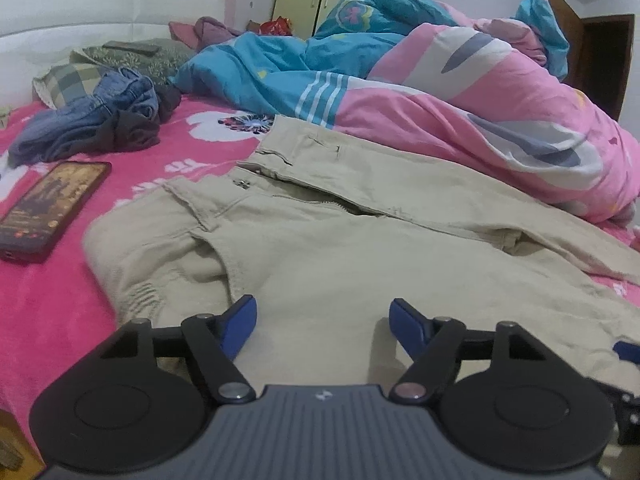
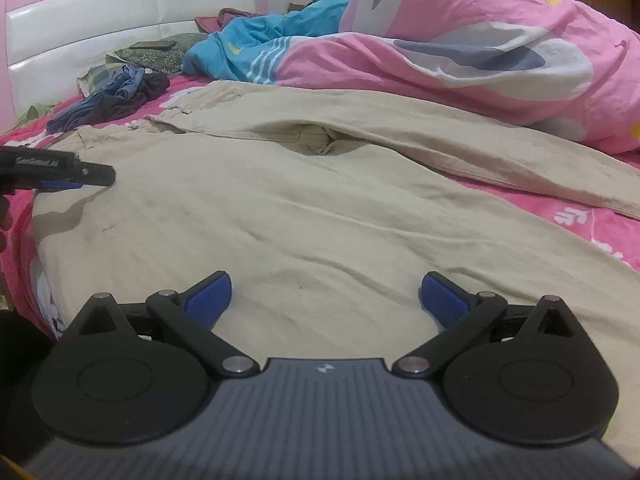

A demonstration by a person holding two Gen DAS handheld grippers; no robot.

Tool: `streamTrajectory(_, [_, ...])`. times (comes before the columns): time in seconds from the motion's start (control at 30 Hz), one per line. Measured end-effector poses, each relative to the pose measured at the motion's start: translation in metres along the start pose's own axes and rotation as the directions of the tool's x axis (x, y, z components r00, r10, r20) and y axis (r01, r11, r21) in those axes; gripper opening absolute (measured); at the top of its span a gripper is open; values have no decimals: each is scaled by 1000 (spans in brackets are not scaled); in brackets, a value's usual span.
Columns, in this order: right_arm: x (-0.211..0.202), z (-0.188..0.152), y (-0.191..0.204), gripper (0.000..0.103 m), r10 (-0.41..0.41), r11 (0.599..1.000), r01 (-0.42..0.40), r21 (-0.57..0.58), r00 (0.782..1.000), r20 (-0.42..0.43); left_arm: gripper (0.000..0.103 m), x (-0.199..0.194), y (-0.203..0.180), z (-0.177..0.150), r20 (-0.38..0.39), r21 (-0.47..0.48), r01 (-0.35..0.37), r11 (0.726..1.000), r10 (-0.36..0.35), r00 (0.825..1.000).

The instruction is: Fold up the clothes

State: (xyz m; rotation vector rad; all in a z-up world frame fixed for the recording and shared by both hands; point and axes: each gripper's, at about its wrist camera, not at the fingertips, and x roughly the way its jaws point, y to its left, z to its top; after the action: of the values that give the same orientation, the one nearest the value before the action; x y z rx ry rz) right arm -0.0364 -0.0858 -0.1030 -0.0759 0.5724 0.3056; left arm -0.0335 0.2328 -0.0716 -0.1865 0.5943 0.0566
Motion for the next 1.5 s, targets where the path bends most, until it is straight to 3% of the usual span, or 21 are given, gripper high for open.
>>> streamTrajectory(0.07, [0, -1, 0, 102, 2, 1000, -2, -1, 1000, 3, 75, -9, -1, -1, 14, 8, -12, 1000, 12, 1000])
streamTrajectory(0.13, [0, -1, -1, 102, 4, 1000, -4, -1, 1000, 5, 83, -19, -4, 1, 47, 27, -41, 999, 40, 998])
streamTrajectory(0.27, [0, -2, -1, 102, 6, 1000, -6, -2, 1000, 11, 85, -29, -7, 16, 120, 46, -52, 998, 46, 992])
streamTrajectory(0.4, [0, -2, 0, 102, 5, 1000, -5, -2, 1000, 14, 87, -3, 5, 27, 66, -10, -65, 998, 65, 996])
streamTrajectory(0.47, [0, -2, 1, 102, 5, 1000, -5, -3, 1000, 13, 84, 22, 18, 24, -43, -49, -83, 995, 81, 996])
streamTrajectory(0.7, [-6, 14, 1, 102, 4, 1000, -5, -13, 999, -36, 85, 28, 18, 26, -64, -28, -100, 995, 98, 993])
streamTrajectory(0.8, [-18, 32, -6, 102, -5, 1000, 5, 2, 1000, 14, 85, 30, 17, 30, -102, -33, -117, 993, 114, 988])
streamTrajectory(0.9, [-14, 43, -21, 102, -67, 997, 66, 35, 997, 31, 86, 33, 13, 34, -136, -31, -142, 989, 136, 981])
streamTrajectory(1.03, [19, 22, -47, 102, -108, 986, 120, 112, 988, -108, 89, 36, 5, 37, -169, -7, -173, 985, 170, 971])
streamTrajectory(1.13, [15, 27, -45, 102, -104, 989, 115, 98, 988, -113, 90, 38, 1, 39, -185, 17, -192, 981, 192, 964])
streamTrajectory(1.37, [14, 43, -66, 102, -111, 971, 130, 203, 989, -100, 93, 40, -9, 42, -209, 75, -228, 971, 239, 948])
streamTrajectory(1.43, [29, 32, -67, 102, -122, 973, 146, 177, 982, -143, 97, 40, -11, 42, -213, 87, -248, 965, 262, 941])
streamTrajectory(1.5, [26, 32, -61, 102, -138, 978, 157, 140, 981, -135, 98, 40, -13, 42, -215, 98, -265, 959, 281, 936])
